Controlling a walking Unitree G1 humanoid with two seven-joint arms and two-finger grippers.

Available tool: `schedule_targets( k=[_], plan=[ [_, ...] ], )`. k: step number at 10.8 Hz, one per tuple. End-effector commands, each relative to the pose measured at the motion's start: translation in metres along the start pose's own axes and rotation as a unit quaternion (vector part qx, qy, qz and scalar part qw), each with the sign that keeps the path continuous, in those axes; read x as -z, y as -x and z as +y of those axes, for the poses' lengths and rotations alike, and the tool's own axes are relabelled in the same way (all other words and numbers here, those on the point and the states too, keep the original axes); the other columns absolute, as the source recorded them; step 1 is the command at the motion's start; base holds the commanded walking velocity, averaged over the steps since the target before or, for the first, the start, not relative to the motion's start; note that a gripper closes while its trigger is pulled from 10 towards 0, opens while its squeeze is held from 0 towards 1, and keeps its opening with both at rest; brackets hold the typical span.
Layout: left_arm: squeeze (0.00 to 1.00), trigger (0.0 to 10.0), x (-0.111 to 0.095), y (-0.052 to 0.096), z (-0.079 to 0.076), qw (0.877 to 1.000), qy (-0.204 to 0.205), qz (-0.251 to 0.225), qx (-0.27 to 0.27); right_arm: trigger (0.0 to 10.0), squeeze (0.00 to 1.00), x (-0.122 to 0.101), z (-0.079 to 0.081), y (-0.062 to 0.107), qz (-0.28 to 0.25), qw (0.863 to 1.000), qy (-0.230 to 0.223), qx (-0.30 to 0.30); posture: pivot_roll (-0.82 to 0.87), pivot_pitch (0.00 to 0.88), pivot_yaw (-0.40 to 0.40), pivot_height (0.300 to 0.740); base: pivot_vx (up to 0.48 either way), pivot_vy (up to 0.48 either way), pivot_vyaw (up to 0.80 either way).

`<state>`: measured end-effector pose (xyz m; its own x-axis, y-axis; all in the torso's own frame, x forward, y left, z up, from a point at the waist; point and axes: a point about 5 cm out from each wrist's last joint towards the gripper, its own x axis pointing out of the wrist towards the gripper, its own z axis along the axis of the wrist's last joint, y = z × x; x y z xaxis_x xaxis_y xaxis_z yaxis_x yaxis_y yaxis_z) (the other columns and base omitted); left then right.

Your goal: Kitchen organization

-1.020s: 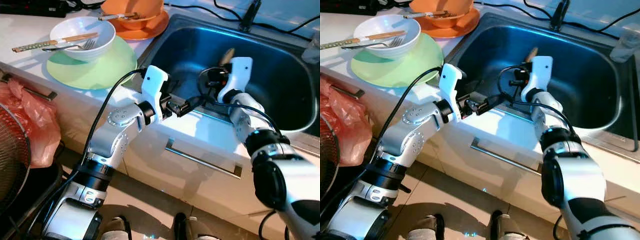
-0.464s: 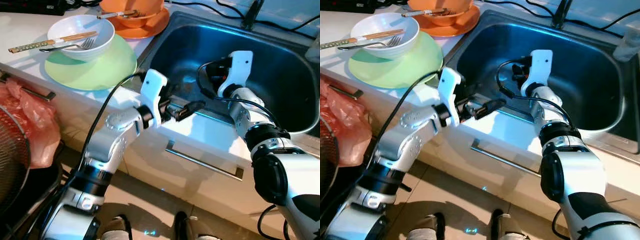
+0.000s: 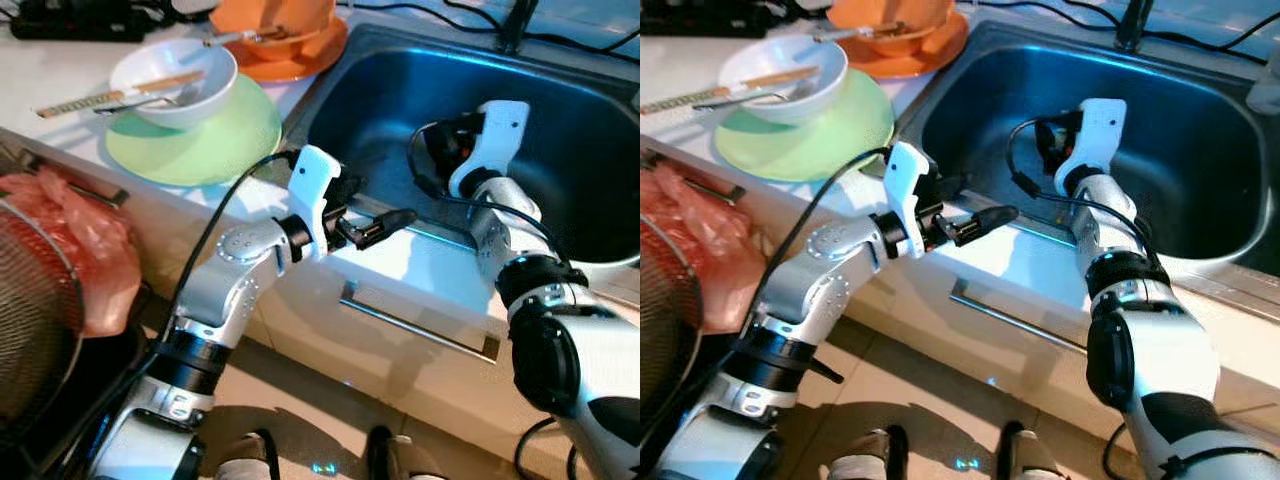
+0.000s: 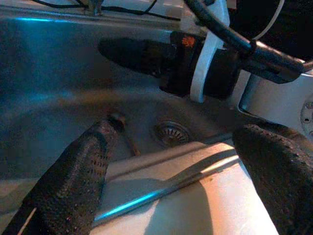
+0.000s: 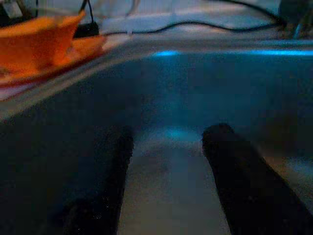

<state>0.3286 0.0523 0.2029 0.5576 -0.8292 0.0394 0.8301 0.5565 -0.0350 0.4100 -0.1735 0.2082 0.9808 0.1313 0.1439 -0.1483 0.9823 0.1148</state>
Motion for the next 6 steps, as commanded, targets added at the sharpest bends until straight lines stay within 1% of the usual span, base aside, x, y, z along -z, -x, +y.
schedule_targets(
  k=[1,2,3,4,6],
  plan=[
    [0.0,10.0,0.003,0.003,0.0,1.0,0.007,0.003,-0.006,10.0,1.0,0.022,0.0,0.008,0.027,0.999,-0.022,0.01,-0.01,0.171,0.063,0.74,0.0,0.0,-0.51],
    [0.0,10.0,0.003,0.007,0.001,1.0,0.014,-0.006,-0.016,10.0,1.0,0.017,0.0,0.008,0.009,1.0,-0.025,0.007,-0.03,0.179,0.059,0.74,0.0,0.0,-0.8],
    [0.0,10.0,0.004,0.005,0.002,0.999,0.021,-0.012,-0.029,10.0,1.0,0.012,-0.003,0.009,-0.002,1.0,-0.026,0.004,-0.04,0.179,0.049,0.74,0.0,0.0,-0.8],
    [0.0,10.0,0.004,0.005,0.004,0.998,0.022,-0.023,-0.05,10.0,1.0,0.006,-0.002,0.01,-0.023,0.999,-0.021,-0.006,-0.05,0.177,0.029,0.74,0.0,0.0,0.0],
    [0.0,10.0,0.005,0.008,0.009,0.995,0.037,-0.034,-0.083,10.0,1.0,0.001,0.009,0.013,-0.039,0.999,-0.017,-0.029,-0.08,0.154,0.014,0.74,0.0,0.0,0.0]
  ],
)
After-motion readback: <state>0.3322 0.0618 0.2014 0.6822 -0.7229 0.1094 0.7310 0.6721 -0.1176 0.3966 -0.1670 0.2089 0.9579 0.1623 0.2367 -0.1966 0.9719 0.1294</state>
